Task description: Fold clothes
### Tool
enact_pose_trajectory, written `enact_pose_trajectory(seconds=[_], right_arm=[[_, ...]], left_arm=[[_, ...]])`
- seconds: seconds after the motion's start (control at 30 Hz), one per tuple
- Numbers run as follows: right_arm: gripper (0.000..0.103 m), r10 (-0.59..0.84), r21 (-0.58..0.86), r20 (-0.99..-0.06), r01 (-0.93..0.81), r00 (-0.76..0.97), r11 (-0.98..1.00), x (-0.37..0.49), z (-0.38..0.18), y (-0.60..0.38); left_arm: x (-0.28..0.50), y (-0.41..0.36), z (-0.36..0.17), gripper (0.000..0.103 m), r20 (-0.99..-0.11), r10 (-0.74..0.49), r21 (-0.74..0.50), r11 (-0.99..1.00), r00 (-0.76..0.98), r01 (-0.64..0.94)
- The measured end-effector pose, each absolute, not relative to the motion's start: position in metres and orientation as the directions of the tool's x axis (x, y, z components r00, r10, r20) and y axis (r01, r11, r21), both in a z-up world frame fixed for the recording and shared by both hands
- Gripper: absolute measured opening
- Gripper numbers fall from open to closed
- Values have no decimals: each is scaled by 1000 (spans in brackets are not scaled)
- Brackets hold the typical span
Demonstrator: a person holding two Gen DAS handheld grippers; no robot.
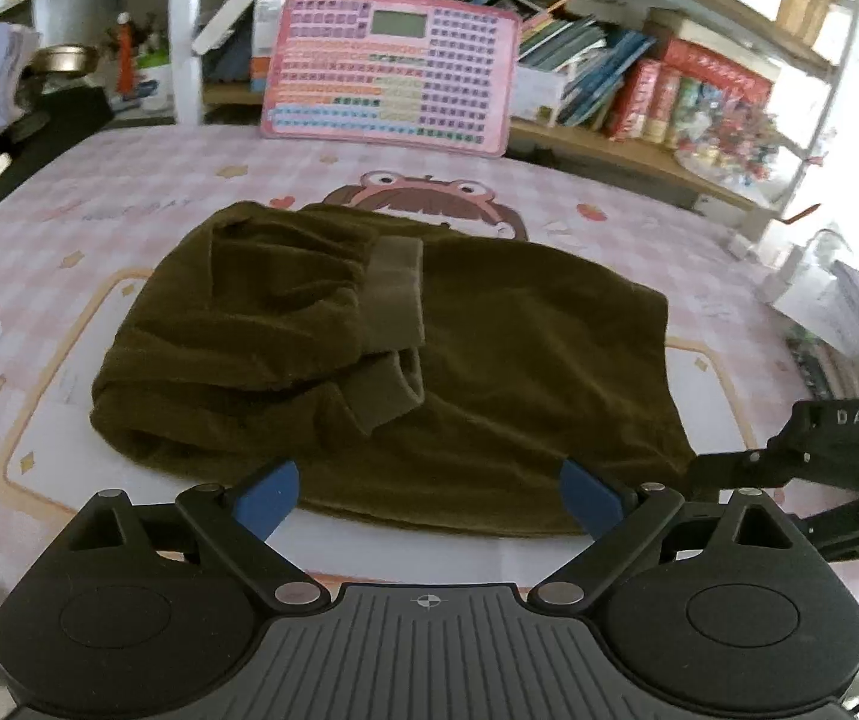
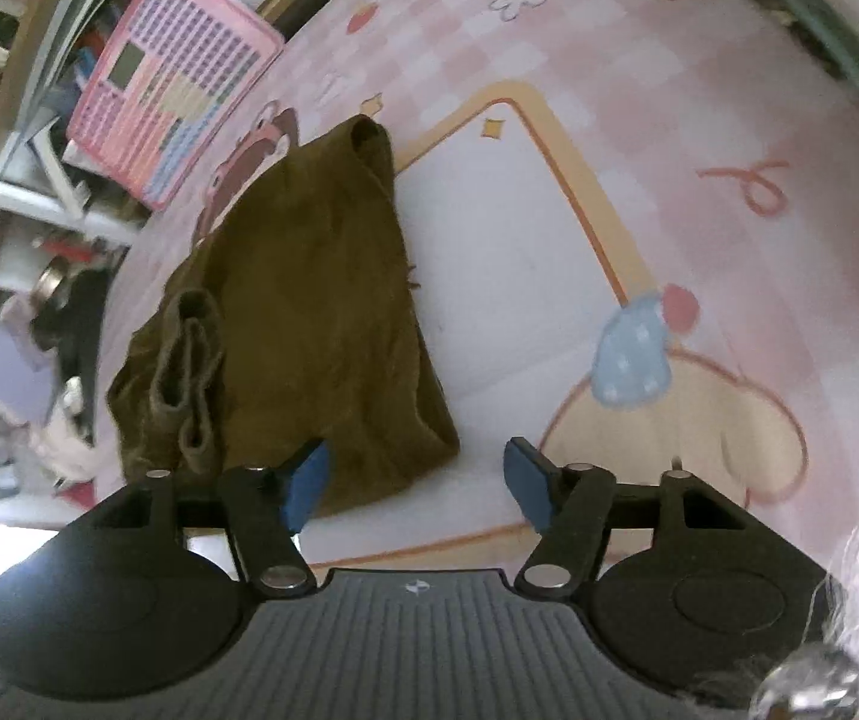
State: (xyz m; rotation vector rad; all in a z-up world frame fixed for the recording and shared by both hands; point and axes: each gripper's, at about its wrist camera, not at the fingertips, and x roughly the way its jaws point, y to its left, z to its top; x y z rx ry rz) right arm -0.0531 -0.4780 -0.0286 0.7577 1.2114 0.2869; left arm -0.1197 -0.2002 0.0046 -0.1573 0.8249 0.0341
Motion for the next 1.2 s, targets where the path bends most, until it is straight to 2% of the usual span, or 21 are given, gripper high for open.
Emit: enact_pose_trajectory(seconds=[0.07,0.1,0.33,0.5,0.6,0.73,0.93,1.03,1.07,1.1,1.13,1.2], right_arm=[[57,621,687,-717,169,315,707,-42,-32,-483],[53,637,695,-711,161,296,701,-36,-34,-484],[19,687,708,-704,105,182,698,-14,-44,-476],[15,753,771,-636,102,169,629,-7,-43,-483],[15,796,817,-573,70,194,572,-5,-28,-488],[15,816,836,-543,31,199,548,-2,-15,-486],[15,813,825,-551,-19,189,564,0,-7,-484],[15,786,793,-594,-36,172,608,0,-10,-483],[18,775,781,-611,-38,164,624,0,-13,-483],[26,757,764,-634,-29,157,645,0,-17,-483],[41,739,746,-657,-15,151,666,0,-20,-485],[44,711,719,-689,6,141,695,1,-27,-489]], left_arm=[[-122,-211,3,96,-736,-9,-116,987,677,-113],[-123,-216,3,96,-736,-1,-110,987,677,-119],[-131,-249,7,96,-725,39,-48,993,688,-107],[-126,-259,5,96,-733,62,-32,992,678,-124],[-123,-269,5,96,-728,73,1,994,682,-105],[-116,-290,7,96,-710,33,59,998,704,13],[-106,-335,1,96,-679,77,316,928,731,195],[-108,-345,-4,96,-684,77,361,900,725,245],[-109,-344,-4,96,-691,75,350,905,719,241],[-109,-343,-5,96,-697,74,338,911,714,236],[-110,-343,-5,96,-703,72,326,917,708,231],[-112,-339,-6,96,-711,79,309,928,699,210]])
